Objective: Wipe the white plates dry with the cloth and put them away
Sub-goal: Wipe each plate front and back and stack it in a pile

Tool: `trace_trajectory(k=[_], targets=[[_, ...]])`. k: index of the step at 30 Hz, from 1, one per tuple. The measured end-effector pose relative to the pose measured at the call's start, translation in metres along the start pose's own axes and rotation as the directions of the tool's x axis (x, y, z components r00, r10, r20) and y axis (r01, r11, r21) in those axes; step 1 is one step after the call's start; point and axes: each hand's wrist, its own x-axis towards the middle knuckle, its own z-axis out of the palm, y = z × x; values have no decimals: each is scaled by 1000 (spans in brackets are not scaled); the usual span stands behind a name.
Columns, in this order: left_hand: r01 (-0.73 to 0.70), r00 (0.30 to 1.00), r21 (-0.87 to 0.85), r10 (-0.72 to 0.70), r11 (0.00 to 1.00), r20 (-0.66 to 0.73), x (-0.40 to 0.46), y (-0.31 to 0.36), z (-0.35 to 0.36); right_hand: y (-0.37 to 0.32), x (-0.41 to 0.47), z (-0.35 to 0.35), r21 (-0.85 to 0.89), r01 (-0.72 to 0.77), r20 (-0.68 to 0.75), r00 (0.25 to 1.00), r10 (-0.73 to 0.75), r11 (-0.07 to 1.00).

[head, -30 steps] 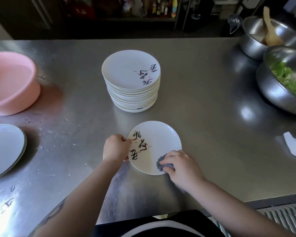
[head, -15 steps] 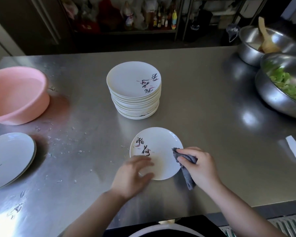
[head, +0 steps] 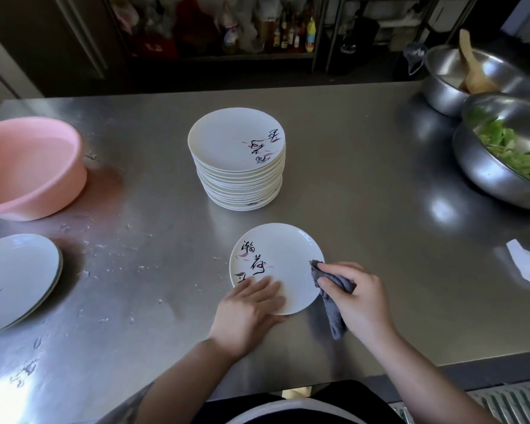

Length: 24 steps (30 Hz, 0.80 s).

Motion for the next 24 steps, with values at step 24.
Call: trace_trajectory(k=[24], targets=[[184,566,-954,-768,-235,299,57,6,-119,-118,39,0,2,370,-8,929,-370,929]])
